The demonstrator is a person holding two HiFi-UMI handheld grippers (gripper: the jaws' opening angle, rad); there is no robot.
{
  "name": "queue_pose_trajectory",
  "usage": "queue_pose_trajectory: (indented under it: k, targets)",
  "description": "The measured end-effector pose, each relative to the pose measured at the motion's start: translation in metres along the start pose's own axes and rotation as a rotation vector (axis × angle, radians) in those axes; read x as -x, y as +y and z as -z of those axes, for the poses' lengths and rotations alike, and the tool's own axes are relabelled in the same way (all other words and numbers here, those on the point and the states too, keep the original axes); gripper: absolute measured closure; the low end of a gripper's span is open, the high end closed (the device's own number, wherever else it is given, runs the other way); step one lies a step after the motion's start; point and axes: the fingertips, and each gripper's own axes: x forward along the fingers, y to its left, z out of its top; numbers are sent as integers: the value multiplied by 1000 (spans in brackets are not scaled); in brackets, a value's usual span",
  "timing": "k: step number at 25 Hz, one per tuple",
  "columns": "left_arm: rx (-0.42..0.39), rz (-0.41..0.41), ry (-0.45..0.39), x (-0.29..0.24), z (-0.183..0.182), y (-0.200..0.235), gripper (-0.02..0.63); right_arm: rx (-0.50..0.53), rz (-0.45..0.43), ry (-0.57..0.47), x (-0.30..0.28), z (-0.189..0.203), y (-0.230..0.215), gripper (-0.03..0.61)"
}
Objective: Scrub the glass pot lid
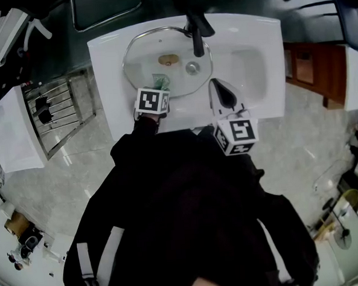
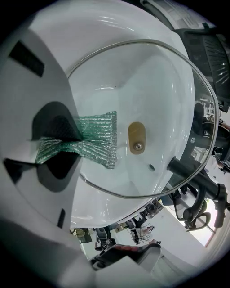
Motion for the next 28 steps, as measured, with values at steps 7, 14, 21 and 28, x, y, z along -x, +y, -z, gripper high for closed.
queue_pose_trajectory:
  k: [7,14,21,28]
  targets:
    - [-25,11,15,-4,-2,-9,552,-12,15,0,2,1,-6,575]
    - [-34,34,23,-8,-6,-19,552,-10,15,-4,5,0,-9,575]
    - [-45,46,27,-12,-9,-27,552,-17,34,-3,9,2,-16,575]
    - [-61,54,27,-17,-12,-37,552,-21,41,-9,12,3,-23,575]
